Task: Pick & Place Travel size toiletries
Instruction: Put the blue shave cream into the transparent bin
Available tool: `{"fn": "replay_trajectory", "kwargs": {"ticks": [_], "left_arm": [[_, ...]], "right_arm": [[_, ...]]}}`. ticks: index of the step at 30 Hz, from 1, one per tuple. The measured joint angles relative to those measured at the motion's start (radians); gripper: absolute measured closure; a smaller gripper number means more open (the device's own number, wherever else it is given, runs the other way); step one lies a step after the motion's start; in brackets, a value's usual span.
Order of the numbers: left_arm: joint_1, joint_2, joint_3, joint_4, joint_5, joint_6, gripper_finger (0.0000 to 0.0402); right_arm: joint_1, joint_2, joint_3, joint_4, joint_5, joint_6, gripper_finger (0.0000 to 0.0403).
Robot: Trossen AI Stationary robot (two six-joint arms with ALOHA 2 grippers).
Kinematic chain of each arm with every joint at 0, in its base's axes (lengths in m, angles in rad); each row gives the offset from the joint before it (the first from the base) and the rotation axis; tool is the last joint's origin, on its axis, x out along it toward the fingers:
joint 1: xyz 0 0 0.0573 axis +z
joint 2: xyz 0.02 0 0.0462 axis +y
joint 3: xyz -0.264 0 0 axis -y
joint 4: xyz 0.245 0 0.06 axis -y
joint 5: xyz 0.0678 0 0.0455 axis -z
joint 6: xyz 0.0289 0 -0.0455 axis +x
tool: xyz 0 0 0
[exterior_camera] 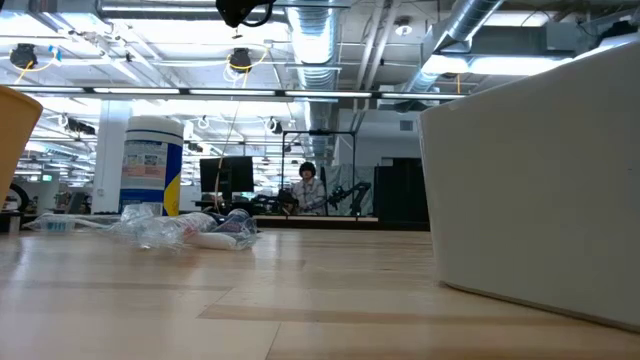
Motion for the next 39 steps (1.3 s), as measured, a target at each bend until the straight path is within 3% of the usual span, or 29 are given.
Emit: {"fn": "replay_trajectory", "kwargs": {"ticks": [7,13,18,22,30,39], "left_arm": [[0.0,0.0,0.0,0.0,-0.009,0.0,0.0105],[0.016,0.012,-0.038,0.0,-0.229,-0.057,0.0105],[0.065,0.043,-0.162,-0.007,-0.4,-0.256,0.0105],[0.115,0.067,-0.282,-0.002,-0.412,-0.413,0.0105],[0.143,0.088,-0.478,0.128,-0.386,-0.554,0.0105],[0.143,0.119,-0.555,0.286,-0.441,-0.598,0.0105]], "right_arm": [[0.013,0.0,0.0,0.036,0.0,0.003,0.017],[-0.005,-0.006,0.0,0.05,0.0,0.003,0.0134],[-0.025,-0.006,0.0,0.053,0.008,0.003,0.0128],[-0.031,-0.006,0.0,0.051,0.011,0.003,0.0128],[-0.03,-0.006,0.0,0.05,0.018,0.003,0.0127],[-0.03,-0.006,0.001,0.052,0.019,0.003,0.0127]]}}
